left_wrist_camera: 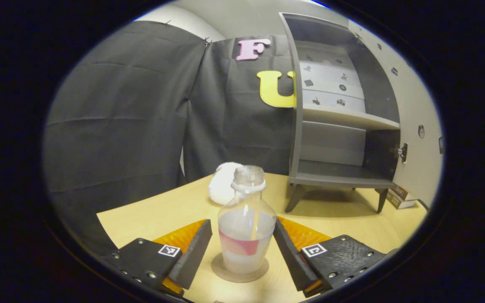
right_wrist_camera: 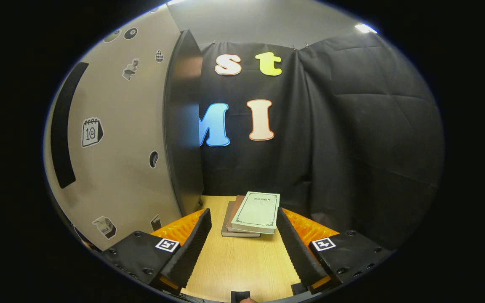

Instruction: Open the cabinet door with the right hand, grasp the bottle in the cabinet with the left hand and place it on the coaster, then close the cabinet door with the right hand.

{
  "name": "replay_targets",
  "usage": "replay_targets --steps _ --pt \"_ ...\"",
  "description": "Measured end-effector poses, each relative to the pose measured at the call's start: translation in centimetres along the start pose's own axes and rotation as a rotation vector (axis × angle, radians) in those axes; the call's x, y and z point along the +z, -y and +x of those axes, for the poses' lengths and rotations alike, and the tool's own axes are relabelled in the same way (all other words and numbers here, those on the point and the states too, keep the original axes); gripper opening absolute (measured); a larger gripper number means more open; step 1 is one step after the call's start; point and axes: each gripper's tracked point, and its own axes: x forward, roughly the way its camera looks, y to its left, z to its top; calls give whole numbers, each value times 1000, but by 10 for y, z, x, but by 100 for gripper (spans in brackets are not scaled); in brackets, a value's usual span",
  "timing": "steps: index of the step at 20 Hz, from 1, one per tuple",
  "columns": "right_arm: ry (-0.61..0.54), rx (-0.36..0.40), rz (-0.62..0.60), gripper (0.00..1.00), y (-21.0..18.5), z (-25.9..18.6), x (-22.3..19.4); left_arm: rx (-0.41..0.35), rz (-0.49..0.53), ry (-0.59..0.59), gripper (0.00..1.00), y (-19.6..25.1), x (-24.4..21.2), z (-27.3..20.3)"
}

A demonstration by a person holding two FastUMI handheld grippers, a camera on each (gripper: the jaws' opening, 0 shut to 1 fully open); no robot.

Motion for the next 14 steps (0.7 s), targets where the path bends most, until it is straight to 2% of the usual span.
replay_targets --steps 3,5,6,7,9,14 --pt "1 28 34 98 -5 -1 -4 -7 10 34 89 7 31 -4" --pt "-7 55 83 98 -11 -3 -8 -15 30 59 87 10 52 -9" --pt "-11 67 113 94 -13 -4 -8 -14 42 69 89 12 61 -12" --pt "-10 72 139 98 -15 -6 -9 -15 50 77 89 13 72 -13" --pt "-5 72 173 98 -15 -7 -7 -18 50 101 88 19 97 -21" --pt "29 77 170 98 -16 -11 5 -10 69 146 87 38 172 -60"
